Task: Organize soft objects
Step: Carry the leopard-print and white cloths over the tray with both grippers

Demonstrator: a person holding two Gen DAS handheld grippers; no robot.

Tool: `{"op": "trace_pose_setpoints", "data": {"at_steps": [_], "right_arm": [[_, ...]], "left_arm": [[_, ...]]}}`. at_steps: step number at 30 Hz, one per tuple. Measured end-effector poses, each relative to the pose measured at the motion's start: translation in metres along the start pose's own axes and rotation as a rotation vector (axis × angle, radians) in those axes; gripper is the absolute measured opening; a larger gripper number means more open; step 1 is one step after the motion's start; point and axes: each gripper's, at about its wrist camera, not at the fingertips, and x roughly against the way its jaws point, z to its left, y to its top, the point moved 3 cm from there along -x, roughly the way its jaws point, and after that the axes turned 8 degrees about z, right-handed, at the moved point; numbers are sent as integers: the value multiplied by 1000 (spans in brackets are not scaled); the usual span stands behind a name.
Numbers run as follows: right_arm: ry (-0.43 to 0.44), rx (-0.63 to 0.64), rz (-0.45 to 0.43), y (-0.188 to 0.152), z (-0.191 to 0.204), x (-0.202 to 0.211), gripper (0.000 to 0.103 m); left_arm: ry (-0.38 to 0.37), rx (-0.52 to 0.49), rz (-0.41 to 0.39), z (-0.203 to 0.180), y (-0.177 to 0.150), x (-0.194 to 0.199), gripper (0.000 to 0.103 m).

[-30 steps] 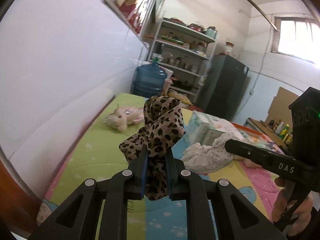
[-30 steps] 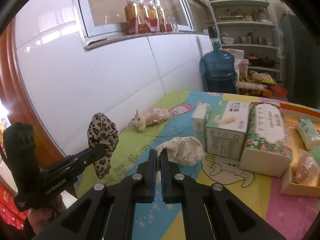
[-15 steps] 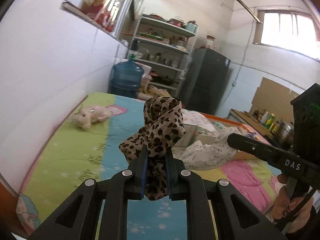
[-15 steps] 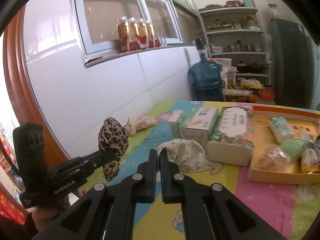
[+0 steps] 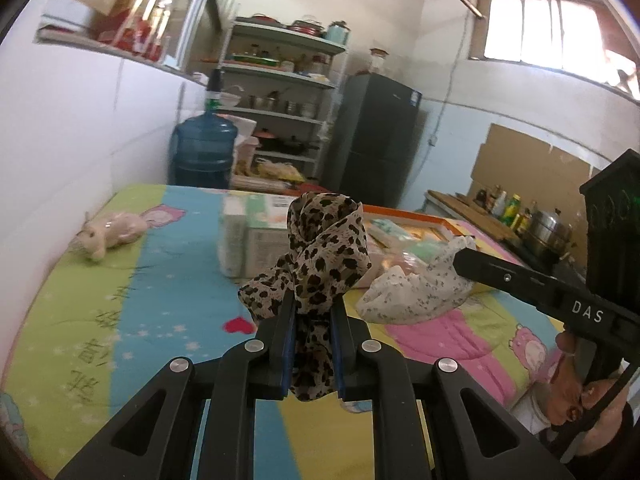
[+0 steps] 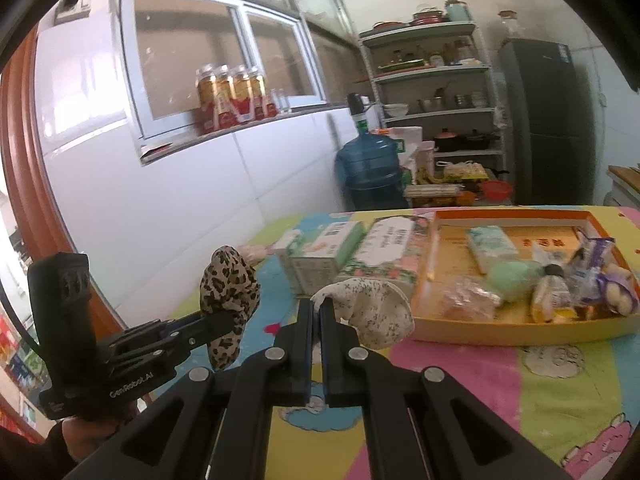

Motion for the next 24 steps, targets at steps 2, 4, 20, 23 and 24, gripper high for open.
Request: {"op": "trace_pose_setpoints", "data": {"at_steps": [2, 4, 20, 23, 24], "right_arm": [[-13, -14, -11, -1, -8, 7, 4], [-25, -24, -21, -1, -15, 12, 4], [-100, -87, -90, 3, -75, 48, 4], [-110, -94, -106, 6, -87, 54, 4], [-113, -97, -111, 7, -91, 56, 4]], "left_arm": [[-10, -16, 4, -9, 1, -3, 15], [-21, -32, 8, -20, 4, -7, 15], [-118, -105, 50, -79, 30, -47, 15], [-128, -123, 51, -91, 39, -55, 15], [-133, -130, 50, -96, 42, -58, 15]]}}
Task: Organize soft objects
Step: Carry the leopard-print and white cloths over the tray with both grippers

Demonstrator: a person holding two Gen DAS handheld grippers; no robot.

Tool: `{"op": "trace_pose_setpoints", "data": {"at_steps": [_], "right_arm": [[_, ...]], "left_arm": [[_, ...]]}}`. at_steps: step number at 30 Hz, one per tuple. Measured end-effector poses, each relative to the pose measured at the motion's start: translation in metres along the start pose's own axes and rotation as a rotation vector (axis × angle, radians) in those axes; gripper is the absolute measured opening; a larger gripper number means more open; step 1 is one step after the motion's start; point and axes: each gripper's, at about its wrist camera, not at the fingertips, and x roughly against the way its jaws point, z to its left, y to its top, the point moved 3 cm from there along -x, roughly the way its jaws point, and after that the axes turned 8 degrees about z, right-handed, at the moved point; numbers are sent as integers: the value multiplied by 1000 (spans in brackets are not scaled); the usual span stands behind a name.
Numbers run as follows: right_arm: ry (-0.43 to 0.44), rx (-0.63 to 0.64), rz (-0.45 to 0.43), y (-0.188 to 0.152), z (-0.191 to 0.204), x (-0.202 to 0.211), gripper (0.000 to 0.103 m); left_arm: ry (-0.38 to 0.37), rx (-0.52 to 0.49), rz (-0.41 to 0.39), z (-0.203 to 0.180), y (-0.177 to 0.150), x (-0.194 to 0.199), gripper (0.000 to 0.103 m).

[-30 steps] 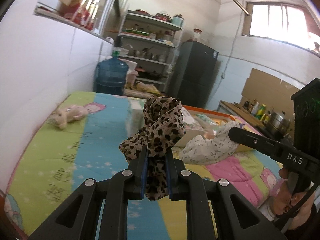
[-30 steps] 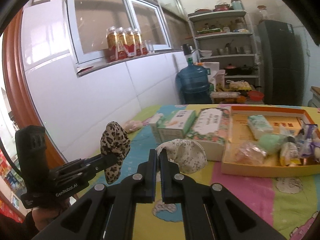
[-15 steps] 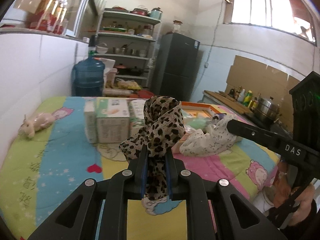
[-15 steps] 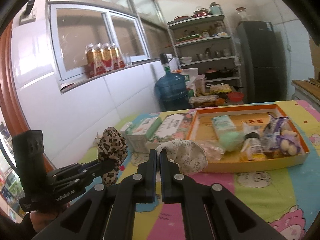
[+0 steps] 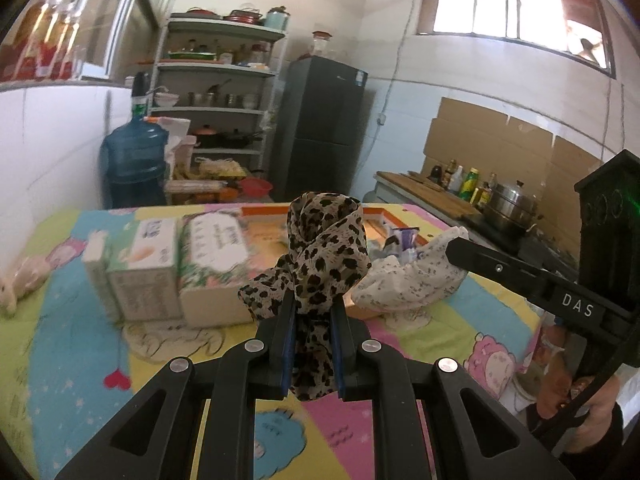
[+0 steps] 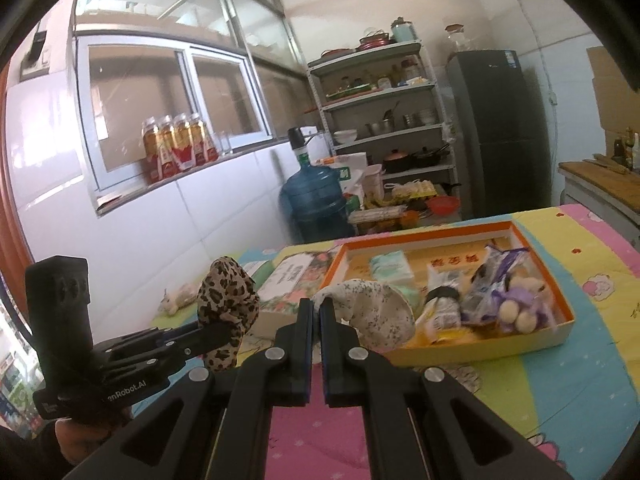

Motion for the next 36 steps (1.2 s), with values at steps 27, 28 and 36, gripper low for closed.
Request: {"op": "trace_pose_setpoints", "data": {"at_steps": [27, 28, 36], "right_arm": [[-57, -10, -120, 80, -92, 14, 4], [-57, -11, -124, 83, -95, 13, 4], [-56, -24, -128, 103, -122, -5, 4]], "left_arm": [[-81, -74, 22, -64, 101, -90, 15], [-83, -73, 22, -65, 104, -94, 15], [-94, -58, 45, -70, 124, -129, 15]]}}
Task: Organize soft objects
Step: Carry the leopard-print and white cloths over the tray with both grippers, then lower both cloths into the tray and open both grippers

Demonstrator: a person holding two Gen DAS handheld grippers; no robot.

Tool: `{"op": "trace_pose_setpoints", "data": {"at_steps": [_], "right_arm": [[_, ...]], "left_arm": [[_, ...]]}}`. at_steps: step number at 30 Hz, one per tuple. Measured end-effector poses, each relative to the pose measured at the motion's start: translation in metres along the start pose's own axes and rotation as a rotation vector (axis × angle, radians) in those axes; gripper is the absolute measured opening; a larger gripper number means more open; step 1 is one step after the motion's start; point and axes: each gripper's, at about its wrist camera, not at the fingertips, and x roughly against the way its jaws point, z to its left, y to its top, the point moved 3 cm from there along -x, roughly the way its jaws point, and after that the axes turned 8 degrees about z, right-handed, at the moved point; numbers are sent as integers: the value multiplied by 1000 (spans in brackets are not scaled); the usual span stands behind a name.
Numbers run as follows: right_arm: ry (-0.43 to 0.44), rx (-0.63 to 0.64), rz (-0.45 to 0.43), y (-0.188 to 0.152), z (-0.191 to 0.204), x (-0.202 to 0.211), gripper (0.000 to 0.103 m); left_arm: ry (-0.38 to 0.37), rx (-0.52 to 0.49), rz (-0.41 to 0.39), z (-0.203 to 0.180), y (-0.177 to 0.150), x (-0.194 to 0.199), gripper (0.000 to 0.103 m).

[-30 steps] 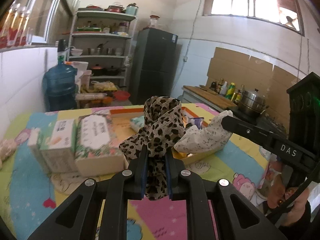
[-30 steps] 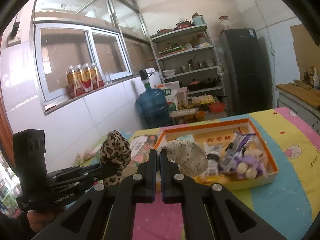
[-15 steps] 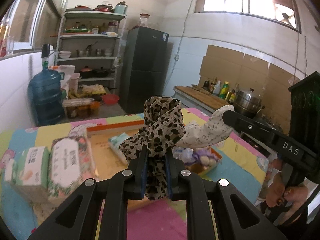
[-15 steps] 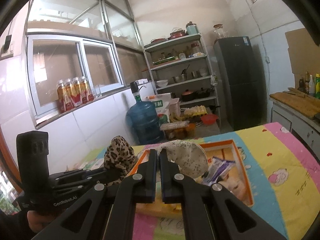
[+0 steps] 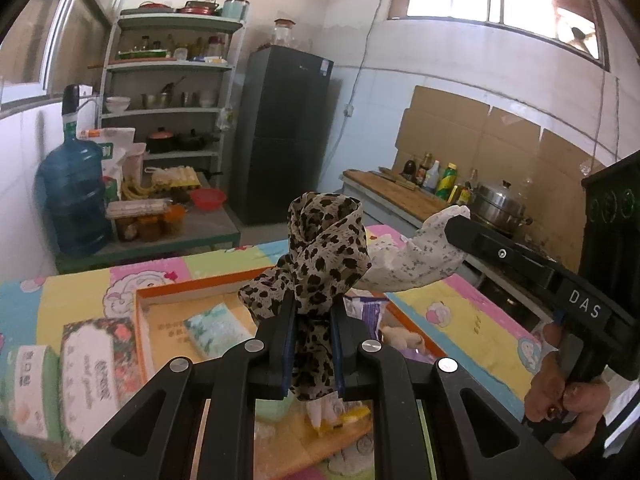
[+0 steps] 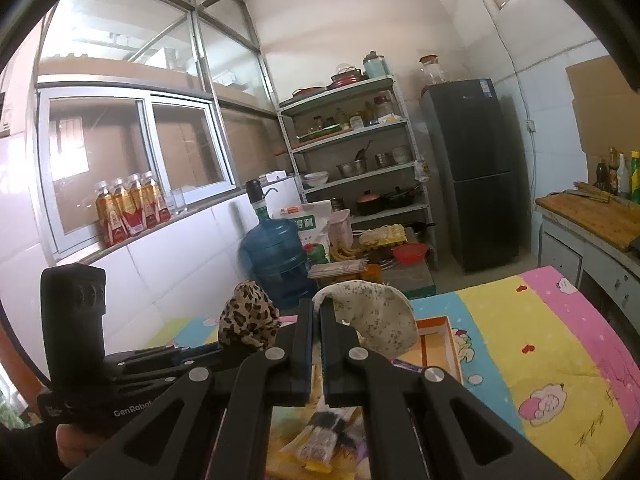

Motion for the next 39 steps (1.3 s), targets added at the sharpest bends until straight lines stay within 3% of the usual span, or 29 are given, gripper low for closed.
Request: {"op": "trace_pose_setpoints", "data": {"at_steps": [19, 28, 34, 36, 39], "right_arm": [[-20, -58, 55, 14, -43, -77, 4], [-66, -125, 253, -9, -66, -120, 4], [-59, -151, 318, -21, -71, -125, 4], [-64, -153, 333, -24, -71, -125, 5], [-56, -167, 349, -28, -69, -125, 7]], "left_arm": [[-5, 79, 76, 19, 28, -80, 15], [21, 124, 225, 37, 18, -124, 15], [8, 147, 276, 43, 7, -138, 15], [2, 161, 283, 45, 6, -140, 17], [-11, 185, 290, 47, 2, -140, 33]]}}
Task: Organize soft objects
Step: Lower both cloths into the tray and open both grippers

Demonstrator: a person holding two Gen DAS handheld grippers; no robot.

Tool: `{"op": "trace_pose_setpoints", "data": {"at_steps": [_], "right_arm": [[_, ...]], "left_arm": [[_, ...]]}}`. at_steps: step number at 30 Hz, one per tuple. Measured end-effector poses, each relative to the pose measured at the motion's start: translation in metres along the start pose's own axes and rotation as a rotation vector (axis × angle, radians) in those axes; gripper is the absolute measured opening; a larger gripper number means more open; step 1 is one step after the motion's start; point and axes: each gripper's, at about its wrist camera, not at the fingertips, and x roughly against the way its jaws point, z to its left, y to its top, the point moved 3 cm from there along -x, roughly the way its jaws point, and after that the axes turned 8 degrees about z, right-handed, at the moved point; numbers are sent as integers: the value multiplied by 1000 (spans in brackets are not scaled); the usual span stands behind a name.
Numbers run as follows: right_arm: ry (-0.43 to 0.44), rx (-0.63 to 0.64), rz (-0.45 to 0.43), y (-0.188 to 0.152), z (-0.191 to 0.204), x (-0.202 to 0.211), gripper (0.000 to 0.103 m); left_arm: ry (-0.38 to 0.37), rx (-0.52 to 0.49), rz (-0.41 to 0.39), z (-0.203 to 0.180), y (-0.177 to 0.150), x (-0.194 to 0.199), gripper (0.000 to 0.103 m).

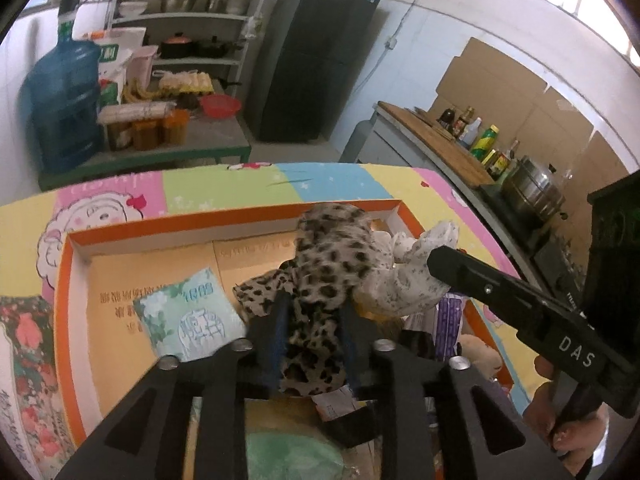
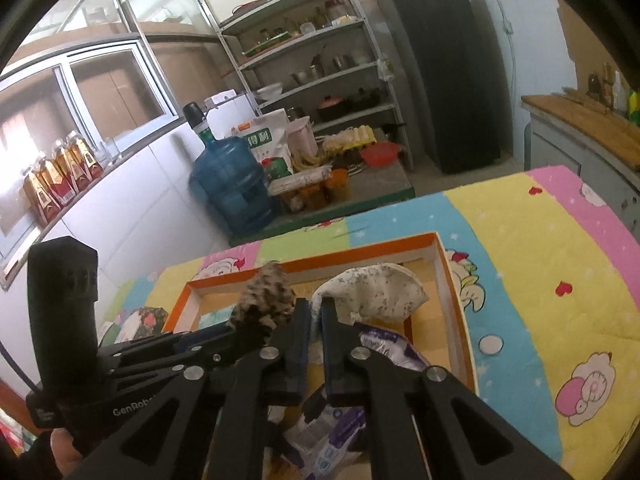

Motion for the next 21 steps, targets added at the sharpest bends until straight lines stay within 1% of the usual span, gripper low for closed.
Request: {"op": "trace_pose_setpoints", "data": {"at_steps": [1, 2, 3, 5, 6, 7, 14, 21], "right_arm": [[-2, -3, 3, -1, 0, 0, 10], [-7, -6, 3, -2, 0, 0, 17], [-12, -10, 3, -3, 0, 1, 22], [-13, -17, 3, -5, 0, 3, 46], [-13, -20, 1, -6, 0, 5, 50], [-12, -22, 0, -7, -1, 6, 51], [-16, -24, -21, -17, 4, 19, 51], [-29, -1, -65, -24, 17, 39, 51]], "left_arm": [[-1, 4, -3, 1, -1, 0, 43], [1, 4, -7, 1, -2, 1, 53], [3, 2, -11, 1, -3, 2, 57], [8, -3, -21, 0, -5, 5, 62], [12, -5, -26, -1, -5, 7, 63], [15, -8, -31, -2, -6, 9, 64], [28, -33, -64, -6, -15, 26, 64], [31, -51, -118, -15, -27, 53, 64]]}}
